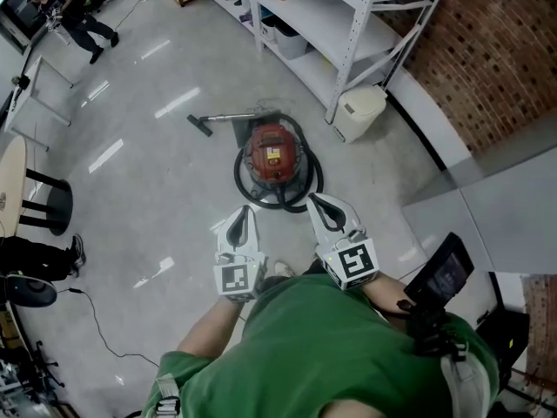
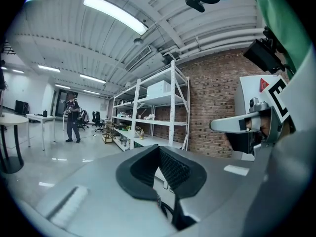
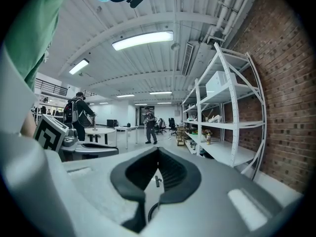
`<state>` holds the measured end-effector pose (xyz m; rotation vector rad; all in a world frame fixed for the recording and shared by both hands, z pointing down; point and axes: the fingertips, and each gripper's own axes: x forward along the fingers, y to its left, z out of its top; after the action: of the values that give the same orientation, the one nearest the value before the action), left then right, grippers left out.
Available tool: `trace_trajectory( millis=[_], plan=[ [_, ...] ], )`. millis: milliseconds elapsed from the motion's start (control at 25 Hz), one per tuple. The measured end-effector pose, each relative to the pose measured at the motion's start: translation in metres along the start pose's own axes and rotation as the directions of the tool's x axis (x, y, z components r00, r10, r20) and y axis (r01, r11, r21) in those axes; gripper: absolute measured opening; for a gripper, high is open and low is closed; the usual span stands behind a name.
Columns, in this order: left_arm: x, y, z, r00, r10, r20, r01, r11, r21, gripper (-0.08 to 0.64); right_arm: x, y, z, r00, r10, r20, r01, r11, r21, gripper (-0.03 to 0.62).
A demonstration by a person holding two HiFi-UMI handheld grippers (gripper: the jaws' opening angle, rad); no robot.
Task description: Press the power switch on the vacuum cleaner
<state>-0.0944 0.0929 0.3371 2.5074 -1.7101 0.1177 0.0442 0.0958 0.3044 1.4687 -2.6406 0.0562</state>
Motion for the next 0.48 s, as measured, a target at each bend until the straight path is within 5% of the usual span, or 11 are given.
trace_trajectory(
  millis=[480],
  plan=[
    [0.01, -0.066, 0.013, 1.0, 0.0, 0.017, 0.0, 1.0, 0.01, 0.008, -0.043, -0.036, 0.0, 0.999, 0.035, 0.006, -0.035, 0.999, 0.031, 0.003]
  ],
)
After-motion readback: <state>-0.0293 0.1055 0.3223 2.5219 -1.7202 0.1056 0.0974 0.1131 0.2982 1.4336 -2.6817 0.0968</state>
